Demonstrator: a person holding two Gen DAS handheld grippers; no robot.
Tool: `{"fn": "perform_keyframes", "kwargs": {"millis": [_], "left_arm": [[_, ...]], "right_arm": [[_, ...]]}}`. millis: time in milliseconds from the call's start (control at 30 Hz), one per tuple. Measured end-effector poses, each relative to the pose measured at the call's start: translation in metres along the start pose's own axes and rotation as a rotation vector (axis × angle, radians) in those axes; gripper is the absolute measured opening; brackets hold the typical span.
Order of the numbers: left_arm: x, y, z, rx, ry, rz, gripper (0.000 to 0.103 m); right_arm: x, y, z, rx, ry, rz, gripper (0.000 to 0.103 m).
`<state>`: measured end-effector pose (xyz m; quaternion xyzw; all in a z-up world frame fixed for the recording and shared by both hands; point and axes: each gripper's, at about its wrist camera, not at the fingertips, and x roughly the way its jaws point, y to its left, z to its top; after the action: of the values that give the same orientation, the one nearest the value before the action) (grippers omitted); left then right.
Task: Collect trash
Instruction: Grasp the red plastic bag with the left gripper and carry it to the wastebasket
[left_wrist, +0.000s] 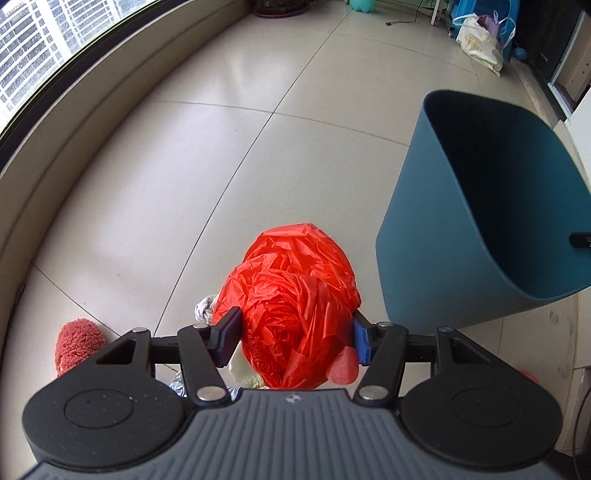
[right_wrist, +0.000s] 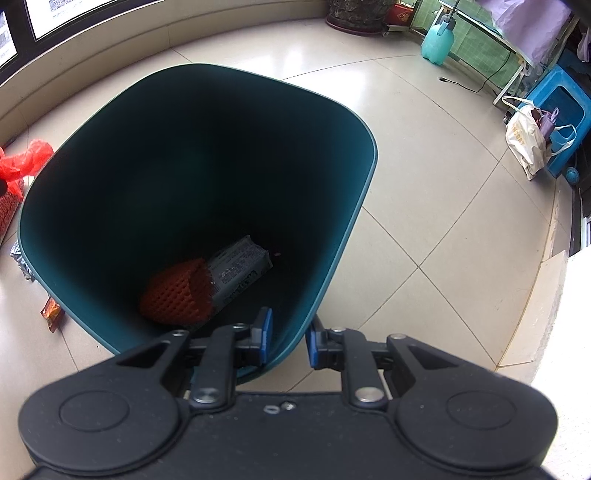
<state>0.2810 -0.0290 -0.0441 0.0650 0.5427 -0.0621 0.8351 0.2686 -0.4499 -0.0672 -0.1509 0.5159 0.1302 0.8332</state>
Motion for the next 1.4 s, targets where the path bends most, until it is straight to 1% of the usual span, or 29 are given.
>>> {"fn": "perform_keyframes", "kwargs": {"millis": [167,300,367,500,633,800,867,1000,1200,1300,1400], "left_arm": [[-0.044,-0.018,0.024,0.043,-0.078,-0.057,0.058],[-0.073,-0.042,0.046,0.105,-0.137,-0.098,0.058],[-0.08,-0.055,0.055,0.133,-0.157,-0.112,0.058],[-0.084,-0.085,0.068,0.172,-0.17,-0.136,0.058],[-0.085,-0.12,0.076,0.225,-0.197,-0.162,0.058],[-0.069,-0.162,0.085,0.271,-0.201,-0.186,0.058],[-0.06,-0.175,0.084,0.284,-0.197,-0.218,0.058],[-0.033,-0.197,0.084,0.318,-0.168,-0.197,0.058],[0.024,-0.207,0.078,0.328,-0.062,-0.171,0.058],[0.048,-0.211,0.074,0.332,-0.01,-0.157,0.058],[0.063,-0.211,0.07,0.332,0.026,-0.159,0.059]], "right_arm": [[0.0,0.0,-0.001,-0.001,0.0,-0.001,0.018],[0.0,-0.001,0.0,0.004,0.0,0.003,0.018],[0.0,-0.002,0.0,0.005,0.0,0.005,0.018],[0.0,-0.003,0.001,0.007,-0.002,0.008,0.018],[-0.001,-0.003,0.0,0.012,-0.007,0.013,0.019],[0.0,-0.002,0.0,0.009,-0.01,0.013,0.019],[0.0,-0.002,-0.001,0.009,-0.012,0.015,0.019],[0.001,-0.003,-0.002,0.015,-0.018,0.023,0.019],[0.002,-0.002,-0.004,0.003,-0.02,0.015,0.019],[0.002,-0.002,-0.004,-0.001,-0.019,0.013,0.019],[0.001,-0.001,-0.005,-0.003,-0.019,0.013,0.019]]}}
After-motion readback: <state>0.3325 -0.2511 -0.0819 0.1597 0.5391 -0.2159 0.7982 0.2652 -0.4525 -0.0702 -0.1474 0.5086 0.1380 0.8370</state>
